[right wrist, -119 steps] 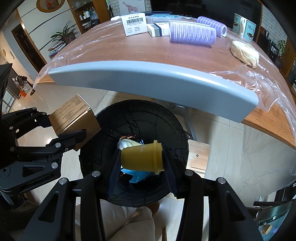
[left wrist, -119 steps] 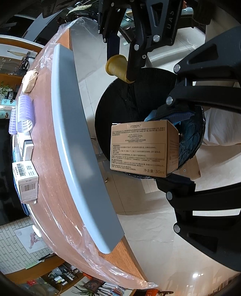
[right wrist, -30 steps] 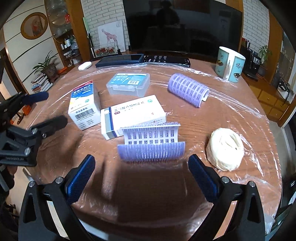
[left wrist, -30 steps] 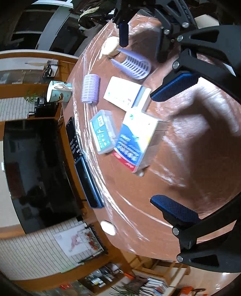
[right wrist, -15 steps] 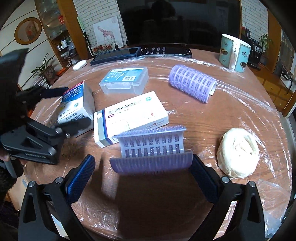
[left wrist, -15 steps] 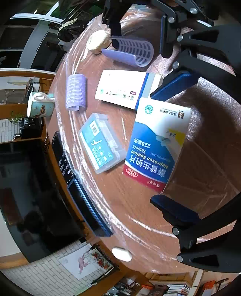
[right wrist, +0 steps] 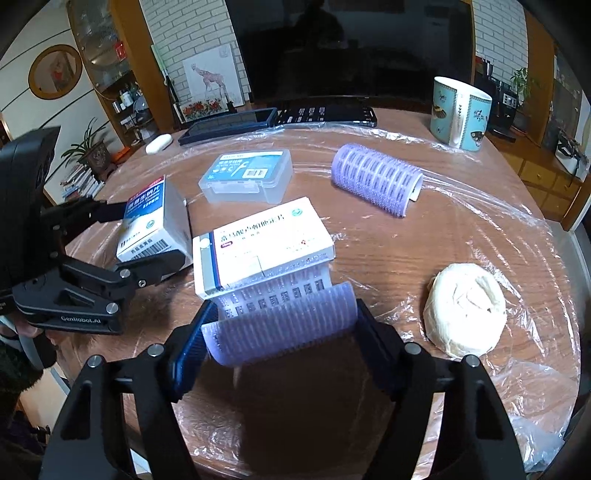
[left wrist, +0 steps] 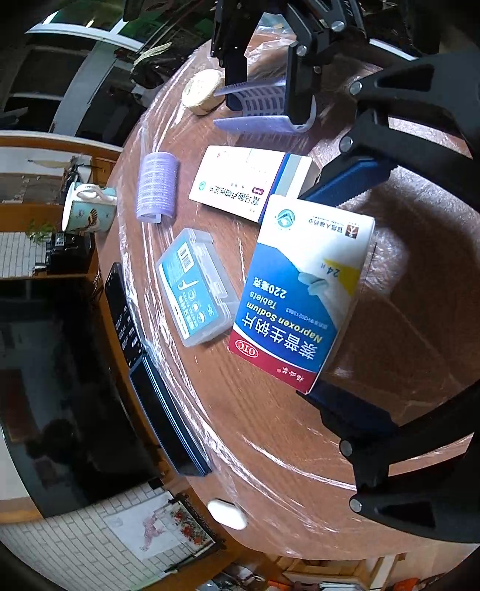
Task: Collect trash
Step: 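Grasp the Naproxen medicine box with the left gripper while the right gripper grasps the purple hair roller, then carry the Naproxen box and purple hair roller over the trash bin with both grippers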
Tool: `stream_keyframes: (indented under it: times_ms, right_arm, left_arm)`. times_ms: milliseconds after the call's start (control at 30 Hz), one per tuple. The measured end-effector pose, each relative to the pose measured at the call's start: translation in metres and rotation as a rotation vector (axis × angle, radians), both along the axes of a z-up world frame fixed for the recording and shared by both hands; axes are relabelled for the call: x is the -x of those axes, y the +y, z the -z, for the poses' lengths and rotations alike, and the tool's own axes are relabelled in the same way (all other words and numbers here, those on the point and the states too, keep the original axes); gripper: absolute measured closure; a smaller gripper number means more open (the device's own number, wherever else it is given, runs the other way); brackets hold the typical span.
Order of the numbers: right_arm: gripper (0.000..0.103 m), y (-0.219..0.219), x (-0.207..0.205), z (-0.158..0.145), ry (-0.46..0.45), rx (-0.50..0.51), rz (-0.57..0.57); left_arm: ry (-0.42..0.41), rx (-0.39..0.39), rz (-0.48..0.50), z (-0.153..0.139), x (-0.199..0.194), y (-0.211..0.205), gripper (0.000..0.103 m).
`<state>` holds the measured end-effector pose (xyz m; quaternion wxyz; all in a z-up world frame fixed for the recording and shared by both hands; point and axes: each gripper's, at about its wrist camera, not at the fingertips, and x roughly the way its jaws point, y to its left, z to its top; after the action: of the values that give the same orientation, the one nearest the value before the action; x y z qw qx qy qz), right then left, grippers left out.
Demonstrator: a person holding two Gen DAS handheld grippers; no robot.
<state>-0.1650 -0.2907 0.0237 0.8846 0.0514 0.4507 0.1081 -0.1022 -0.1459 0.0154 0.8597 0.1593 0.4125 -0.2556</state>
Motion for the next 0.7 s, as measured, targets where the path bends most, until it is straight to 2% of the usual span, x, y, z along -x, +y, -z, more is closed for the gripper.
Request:
stream_keyframes:
  times_ms: [167,700]
  right_arm:
    - [0.031,-0.002,0.001,-0.005,-0.010,-0.018,-0.005]
    - [0.031,0.000,0.020,-0.028,-0.045,-0.035,-0.053]
  left_arm:
    - [-0.012,0.007,-0.051,-0.005,0.008,0.009,0.011]
    - [-0.074,-0.025,-0.103,-0.039,0.039,0.018,0.011]
